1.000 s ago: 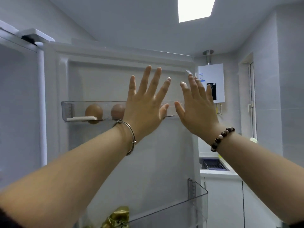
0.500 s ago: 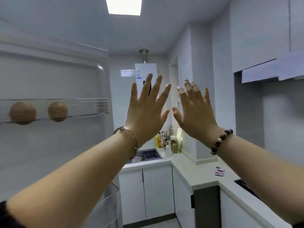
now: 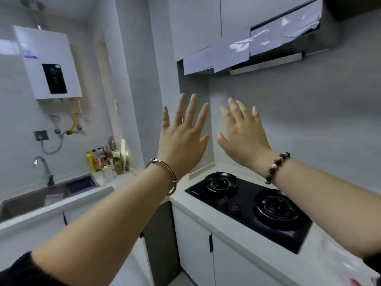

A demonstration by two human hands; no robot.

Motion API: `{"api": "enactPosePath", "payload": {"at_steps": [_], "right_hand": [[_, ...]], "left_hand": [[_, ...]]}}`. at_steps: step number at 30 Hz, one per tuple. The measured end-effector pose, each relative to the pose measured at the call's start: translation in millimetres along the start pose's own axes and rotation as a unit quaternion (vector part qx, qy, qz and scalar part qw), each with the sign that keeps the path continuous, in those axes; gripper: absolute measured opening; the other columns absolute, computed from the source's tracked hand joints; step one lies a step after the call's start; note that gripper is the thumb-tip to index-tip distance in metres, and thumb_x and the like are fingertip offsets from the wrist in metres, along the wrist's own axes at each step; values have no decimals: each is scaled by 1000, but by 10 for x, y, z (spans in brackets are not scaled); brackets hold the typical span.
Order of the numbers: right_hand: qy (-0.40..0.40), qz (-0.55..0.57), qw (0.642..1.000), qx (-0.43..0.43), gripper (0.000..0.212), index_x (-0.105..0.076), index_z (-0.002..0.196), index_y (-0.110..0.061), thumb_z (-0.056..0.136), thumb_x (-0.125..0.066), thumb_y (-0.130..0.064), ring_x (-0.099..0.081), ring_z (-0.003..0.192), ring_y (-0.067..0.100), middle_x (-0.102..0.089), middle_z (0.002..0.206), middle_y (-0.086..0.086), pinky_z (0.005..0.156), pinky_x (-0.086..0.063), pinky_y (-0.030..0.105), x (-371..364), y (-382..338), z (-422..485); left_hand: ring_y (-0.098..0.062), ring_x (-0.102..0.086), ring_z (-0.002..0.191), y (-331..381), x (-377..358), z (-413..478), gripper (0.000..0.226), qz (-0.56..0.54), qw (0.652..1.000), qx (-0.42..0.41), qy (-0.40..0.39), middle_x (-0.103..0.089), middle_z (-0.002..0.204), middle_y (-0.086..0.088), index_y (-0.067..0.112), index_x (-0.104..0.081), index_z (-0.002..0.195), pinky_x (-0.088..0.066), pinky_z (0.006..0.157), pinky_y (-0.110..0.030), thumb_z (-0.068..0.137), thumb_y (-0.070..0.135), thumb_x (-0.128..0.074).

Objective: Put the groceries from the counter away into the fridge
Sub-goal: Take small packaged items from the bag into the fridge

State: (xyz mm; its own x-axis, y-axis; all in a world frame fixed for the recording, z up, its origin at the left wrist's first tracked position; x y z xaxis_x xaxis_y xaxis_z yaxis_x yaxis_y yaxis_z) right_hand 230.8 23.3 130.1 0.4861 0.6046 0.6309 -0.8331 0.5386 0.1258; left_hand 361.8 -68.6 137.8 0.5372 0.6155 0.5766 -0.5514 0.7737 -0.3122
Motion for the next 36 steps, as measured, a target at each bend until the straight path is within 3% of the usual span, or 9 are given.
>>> {"api": "enactPosePath", "payload": {"at_steps": [12,25,31,36], "right_hand": [[-100,-23,988,-117,64,-18,149,-12,95,-39,-40,-4,145,25,-6,158,10,117,-5,47,-1056,1493,-622],[-196,-66,956,-210,61,-27,145,-9,93,-46,-32,-15,143,26,-16,156,13,117,-14,43,-2641,2697,-674],[-188,-88,938,-278,55,-37,139,-3,90,-50,-23,-26,138,32,-27,151,17,113,-22,43,-2866,3310,-805],[-212,-106,917,-322,52,-38,139,-2,91,-52,-19,-28,137,33,-28,150,18,112,-23,42,-2915,3789,-1104]], "left_hand": [[-27,16,144,1514,-1595,460,66,-156,983,-76,-64,11,159,-5,25,6,150,6,113,-54,97,49,-25],[-32,3,146,2687,-3664,1185,66,-303,929,-175,-120,-1,159,-10,20,-9,151,-8,113,-56,96,43,-37],[-35,-8,145,3220,-4217,1418,64,-346,905,-205,-141,-10,158,-13,17,-18,150,-16,110,-58,94,42,-37],[-34,-5,145,3691,-4450,1463,65,-372,883,-235,-167,-6,158,-13,18,-15,151,-14,112,-57,94,42,-36]]}}
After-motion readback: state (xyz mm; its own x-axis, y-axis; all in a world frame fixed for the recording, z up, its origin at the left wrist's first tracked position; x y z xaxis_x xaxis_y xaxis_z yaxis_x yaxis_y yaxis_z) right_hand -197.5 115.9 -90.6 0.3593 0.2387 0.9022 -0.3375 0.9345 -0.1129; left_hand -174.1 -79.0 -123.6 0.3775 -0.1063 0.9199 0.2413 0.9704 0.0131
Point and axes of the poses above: each hand's wrist, its own z-axis towards the middle knuckle, its own x-axis out of the back of the hand, y = z × x, the point moved 1 cm from there along z, towards the middle knuckle
